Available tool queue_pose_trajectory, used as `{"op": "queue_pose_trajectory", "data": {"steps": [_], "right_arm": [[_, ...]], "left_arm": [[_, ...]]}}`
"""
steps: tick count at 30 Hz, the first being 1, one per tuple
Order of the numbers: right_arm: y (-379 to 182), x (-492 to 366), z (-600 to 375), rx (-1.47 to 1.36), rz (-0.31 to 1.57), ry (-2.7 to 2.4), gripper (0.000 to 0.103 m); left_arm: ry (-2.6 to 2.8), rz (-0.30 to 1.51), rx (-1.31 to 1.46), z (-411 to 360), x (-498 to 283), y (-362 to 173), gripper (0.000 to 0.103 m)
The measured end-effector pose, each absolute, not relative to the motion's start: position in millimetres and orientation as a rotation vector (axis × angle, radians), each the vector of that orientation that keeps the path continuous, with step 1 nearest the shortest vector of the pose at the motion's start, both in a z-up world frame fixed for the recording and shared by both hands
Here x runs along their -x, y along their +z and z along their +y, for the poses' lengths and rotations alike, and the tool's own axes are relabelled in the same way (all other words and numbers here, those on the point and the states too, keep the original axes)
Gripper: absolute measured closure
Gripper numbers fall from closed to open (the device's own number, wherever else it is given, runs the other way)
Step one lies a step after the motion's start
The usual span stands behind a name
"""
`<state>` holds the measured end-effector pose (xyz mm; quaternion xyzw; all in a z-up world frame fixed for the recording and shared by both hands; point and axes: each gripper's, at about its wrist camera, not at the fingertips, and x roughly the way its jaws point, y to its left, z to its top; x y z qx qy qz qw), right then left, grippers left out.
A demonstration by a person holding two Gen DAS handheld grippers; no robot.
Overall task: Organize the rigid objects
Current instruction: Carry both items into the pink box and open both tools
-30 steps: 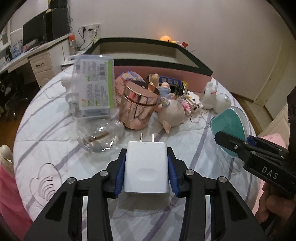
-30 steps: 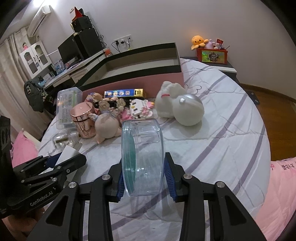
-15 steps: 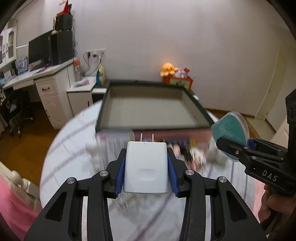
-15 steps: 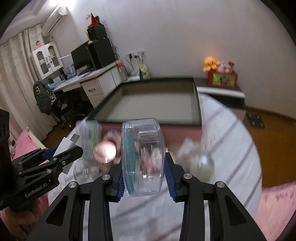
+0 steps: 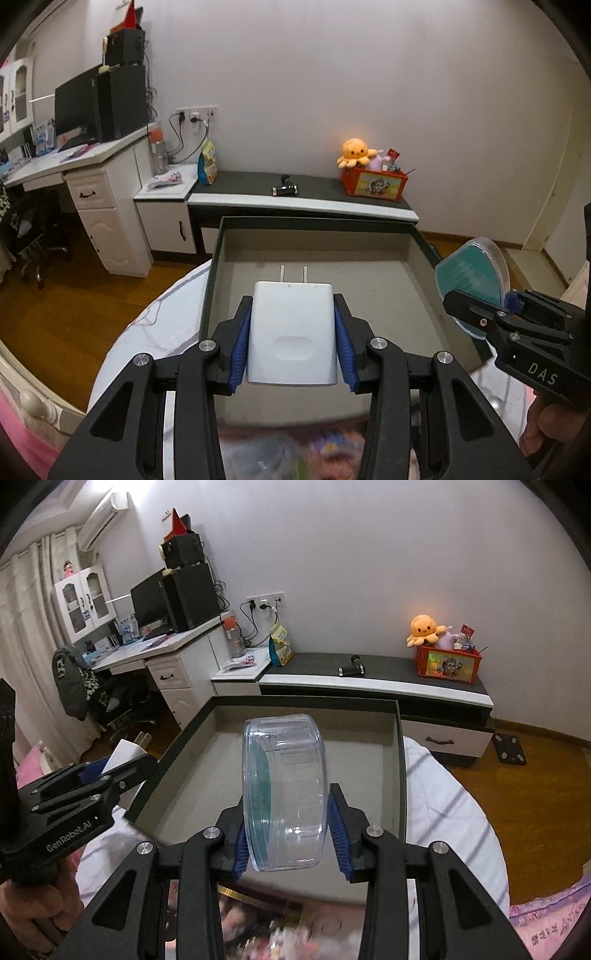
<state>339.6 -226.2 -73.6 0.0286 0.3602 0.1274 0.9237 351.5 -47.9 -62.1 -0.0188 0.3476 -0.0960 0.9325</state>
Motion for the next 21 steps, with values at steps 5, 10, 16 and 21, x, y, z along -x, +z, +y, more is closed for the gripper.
{"op": "queue_pose_trajectory", "data": {"steps": [5, 10, 16, 21], "right_arm": [[-93.9, -365.2, -219.9, -0.048, 0.796, 0.253, 0.065], [-113.0, -382.8, -217.3, -0.038, 0.855, 0.245, 0.065], [-122.0, -382.1, -221.6, -0.051, 0.888, 0.226, 0.026], [-107.3, -360.9, -224.1, -0.066, 0.840, 0.214, 0.000]], "left_arm": [[-0.197, 0.774, 0.038, -54.1, -381.5, -80.5, 0.062], [-0.191, 0.824, 0.031, -57.7, -395.0, -94.2, 0.062], [-0.157, 0.765, 0.039, -49.4, -379.0, -81.2, 0.007], [-0.135, 0.701, 0.060, -34.3, -350.9, -63.2, 0.002]]}}
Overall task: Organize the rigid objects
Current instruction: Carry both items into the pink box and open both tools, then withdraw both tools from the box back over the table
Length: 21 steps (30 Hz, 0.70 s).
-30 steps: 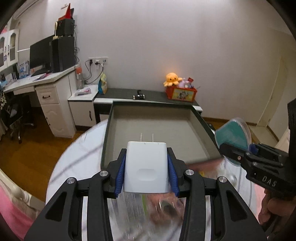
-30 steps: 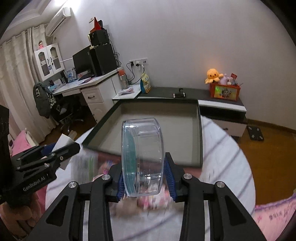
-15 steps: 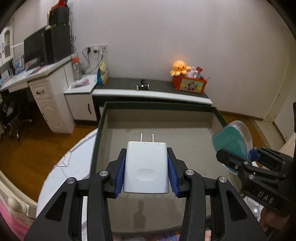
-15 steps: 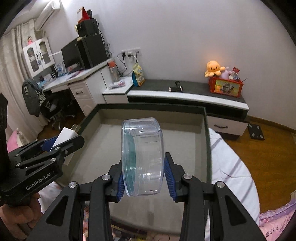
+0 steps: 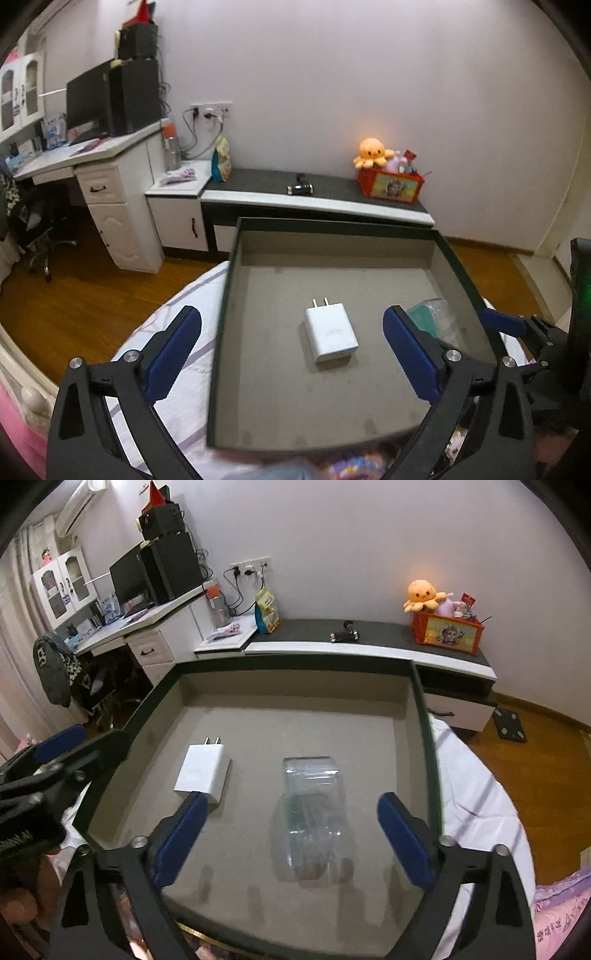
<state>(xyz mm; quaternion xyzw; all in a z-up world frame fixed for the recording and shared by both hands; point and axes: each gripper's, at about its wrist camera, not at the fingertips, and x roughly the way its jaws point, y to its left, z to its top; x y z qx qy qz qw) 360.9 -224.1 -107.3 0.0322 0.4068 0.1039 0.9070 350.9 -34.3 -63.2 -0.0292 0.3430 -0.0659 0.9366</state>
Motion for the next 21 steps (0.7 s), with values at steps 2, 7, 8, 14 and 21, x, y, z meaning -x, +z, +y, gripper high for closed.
{"op": "queue_pose_trajectory", "data": {"steps": [2, 7, 8, 14, 21], "right_arm": [[-100.1, -348.0, -226.7, -0.073, 0.825, 0.193, 0.000], [-82.9, -319.3, -229.8, -0.095, 0.785, 0.172, 0.000], [-78.8, -312.2, -229.6, -0.099, 0.773, 0.173, 0.000], [-56.7, -266.1, -226.5, -0.112, 0.715, 0.163, 0.000], [-34.8, -209.5, -230.8, -0.123, 0.643, 0.140, 0.000]], "left_arm": [[-0.132, 0.680, 0.067, -28.3, -337.5, -56.8, 0.001], [-0.119, 0.636, 0.089, -13.6, -297.1, -40.9, 0.000], [-0.118, 0.629, 0.089, -12.0, -291.3, -38.5, 0.000], [-0.095, 0.592, 0.082, -2.7, -246.2, -25.9, 0.000], [-0.049, 0.542, 0.052, 4.2, -187.8, -20.9, 0.000]]}}
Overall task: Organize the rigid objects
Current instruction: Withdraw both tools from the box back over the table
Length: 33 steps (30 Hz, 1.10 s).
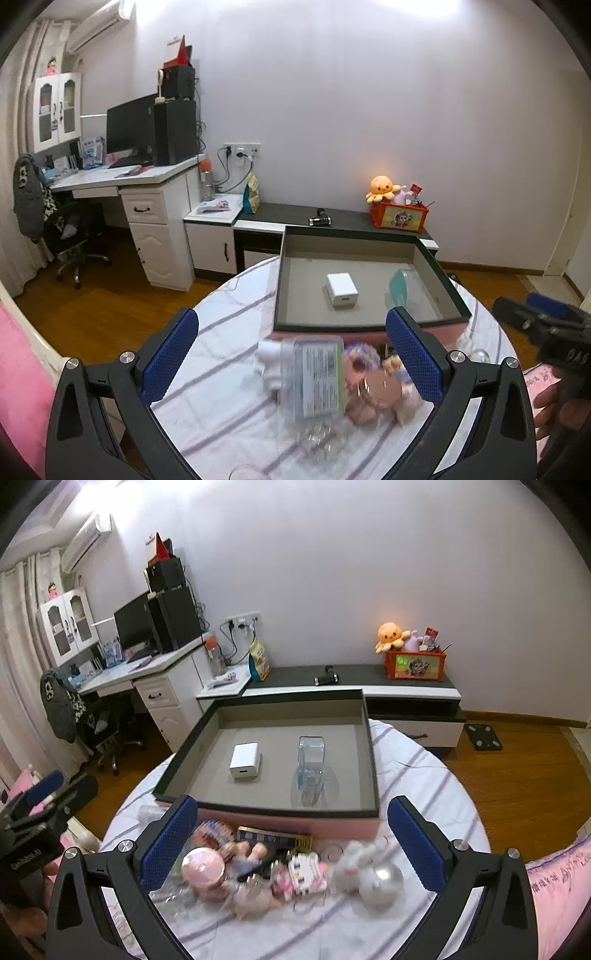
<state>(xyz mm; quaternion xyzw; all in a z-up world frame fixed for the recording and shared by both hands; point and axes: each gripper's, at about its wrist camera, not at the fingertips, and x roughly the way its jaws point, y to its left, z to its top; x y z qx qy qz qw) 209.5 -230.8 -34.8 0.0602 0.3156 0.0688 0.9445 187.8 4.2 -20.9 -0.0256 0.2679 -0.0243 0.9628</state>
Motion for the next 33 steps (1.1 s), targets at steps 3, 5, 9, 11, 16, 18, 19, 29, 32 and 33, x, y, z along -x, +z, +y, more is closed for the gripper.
{"op": "queue_pose_trajectory", "data": {"steps": [3, 5, 9, 11, 16, 18, 19, 29, 32, 33], "right_arm": [[-28.5, -186.7, -232.3, -0.125, 0.617, 0.131, 0.000], [-25.8, -172.3, -233.4, -0.126, 0.603, 0.121, 0.000], [-26.9, -148.6, -234.9, -0.144, 0.590, 0.118, 0.000], [-28.6, -138.2, -235.1, -0.145, 0.584, 0.109, 0.000], [-38.7, -109.3, -234.6, -0.129, 0.587, 0.087, 0.000], [-40.9, -102.6, -234.9, -0.128, 0.592, 0.085, 0.000], [-41.8, -99.4, -234.1, -0.128, 0.593, 0.087, 0.000], [-41.5, -85.9, -226.9, -0.109, 0.591, 0.099, 0.000], [-41.0, -85.3, -225.0, -0.107, 0.591, 0.102, 0.000], [-40.7, -85.5, -224.1, -0.107, 0.591, 0.103, 0.000]], "left_arm": [[-0.038, 0.532, 0.049, 3.1, -166.7, -20.7, 0.000], [-0.033, 0.525, 0.045, 2.0, -154.6, -20.9, 0.000], [-0.038, 0.524, 0.045, -4.6, -131.4, -21.6, 0.000], [-0.042, 0.520, 0.045, -6.9, -120.6, -21.0, 0.000], [-0.044, 0.518, 0.035, -11.3, -99.6, -21.2, 0.000], [-0.042, 0.518, 0.037, -11.0, -95.5, -20.5, 0.000], [-0.042, 0.518, 0.041, -10.6, -93.7, -20.5, 0.000], [-0.040, 0.515, 0.055, -7.3, -83.2, -20.9, 0.000], [-0.038, 0.514, 0.057, -6.3, -82.4, -21.0, 0.000], [-0.038, 0.514, 0.056, -6.1, -82.1, -20.8, 0.000]]}}
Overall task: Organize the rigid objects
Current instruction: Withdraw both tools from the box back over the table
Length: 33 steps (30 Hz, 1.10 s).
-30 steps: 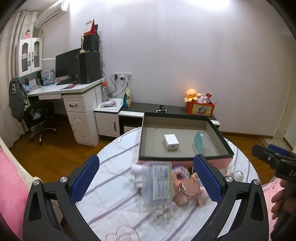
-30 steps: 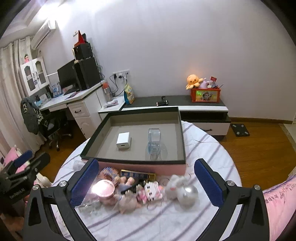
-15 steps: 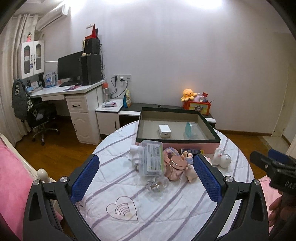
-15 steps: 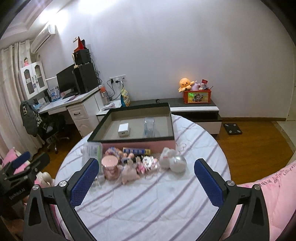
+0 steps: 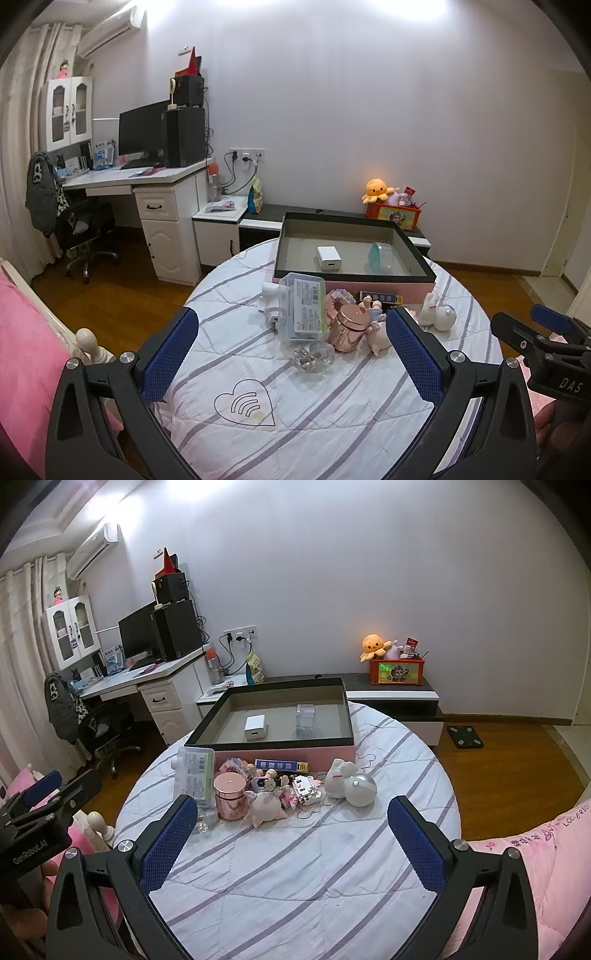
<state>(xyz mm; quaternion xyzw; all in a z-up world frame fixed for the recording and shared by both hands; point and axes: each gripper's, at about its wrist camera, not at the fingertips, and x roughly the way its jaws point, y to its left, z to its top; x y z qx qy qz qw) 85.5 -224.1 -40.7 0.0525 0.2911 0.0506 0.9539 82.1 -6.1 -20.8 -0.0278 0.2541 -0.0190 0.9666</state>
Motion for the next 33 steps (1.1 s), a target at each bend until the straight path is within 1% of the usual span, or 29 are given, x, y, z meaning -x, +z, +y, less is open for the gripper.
{"op": "queue_pose_trajectory", "data": {"steps": [13, 24, 33], "right_arm": [[-42.2, -90.1, -223.5, -0.102, 0.595, 0.093, 0.000], [-56.0, -101.5, -232.7, -0.098, 0.642, 0.075, 0.000], [-78.8, -124.3, -241.8, -0.105, 0.711, 0.064, 0.000]], "left_arm": [[-0.041, 0.524, 0.045, -5.6, -80.9, -22.6, 0.000], [-0.067, 0.637, 0.038, -12.3, -98.8, -62.6, 0.000], [-0.079, 0.739, 0.034, -19.5, -128.4, -99.4, 0.000]]}}
